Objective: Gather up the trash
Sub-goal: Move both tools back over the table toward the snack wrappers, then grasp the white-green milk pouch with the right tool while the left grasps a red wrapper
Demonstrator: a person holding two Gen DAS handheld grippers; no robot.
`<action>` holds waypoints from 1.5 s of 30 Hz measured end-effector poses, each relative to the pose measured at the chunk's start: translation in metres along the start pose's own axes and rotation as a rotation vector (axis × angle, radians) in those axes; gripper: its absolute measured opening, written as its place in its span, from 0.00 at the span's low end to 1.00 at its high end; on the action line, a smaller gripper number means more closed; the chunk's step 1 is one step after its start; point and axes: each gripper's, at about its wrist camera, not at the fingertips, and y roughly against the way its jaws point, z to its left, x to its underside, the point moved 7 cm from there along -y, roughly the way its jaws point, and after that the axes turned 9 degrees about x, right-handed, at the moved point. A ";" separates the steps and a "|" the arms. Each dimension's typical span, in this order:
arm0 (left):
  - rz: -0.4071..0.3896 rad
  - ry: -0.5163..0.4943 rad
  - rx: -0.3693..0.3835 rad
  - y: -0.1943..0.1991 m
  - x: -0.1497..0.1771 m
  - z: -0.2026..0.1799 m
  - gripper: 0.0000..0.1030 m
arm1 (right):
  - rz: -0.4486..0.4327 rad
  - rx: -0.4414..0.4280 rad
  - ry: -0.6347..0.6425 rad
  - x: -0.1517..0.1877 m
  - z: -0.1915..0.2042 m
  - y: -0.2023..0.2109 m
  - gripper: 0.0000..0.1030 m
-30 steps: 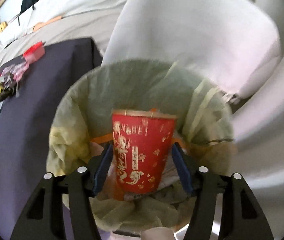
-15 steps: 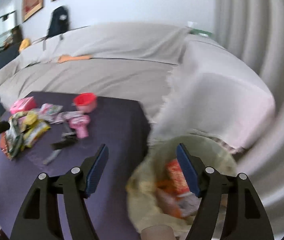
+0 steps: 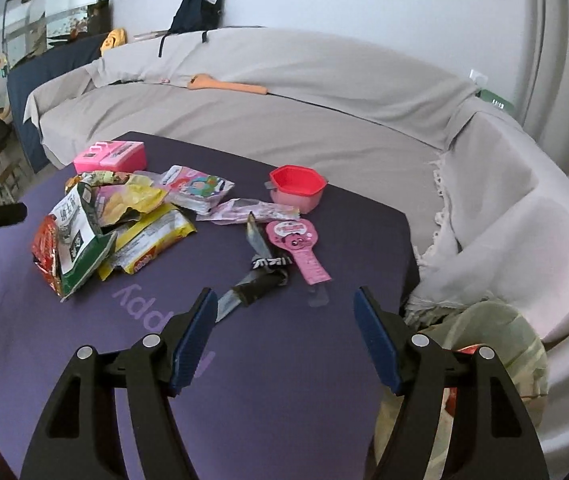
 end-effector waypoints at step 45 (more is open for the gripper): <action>0.185 0.024 0.005 0.015 0.044 0.023 0.52 | -0.053 -0.294 0.138 -0.068 0.102 -0.005 0.48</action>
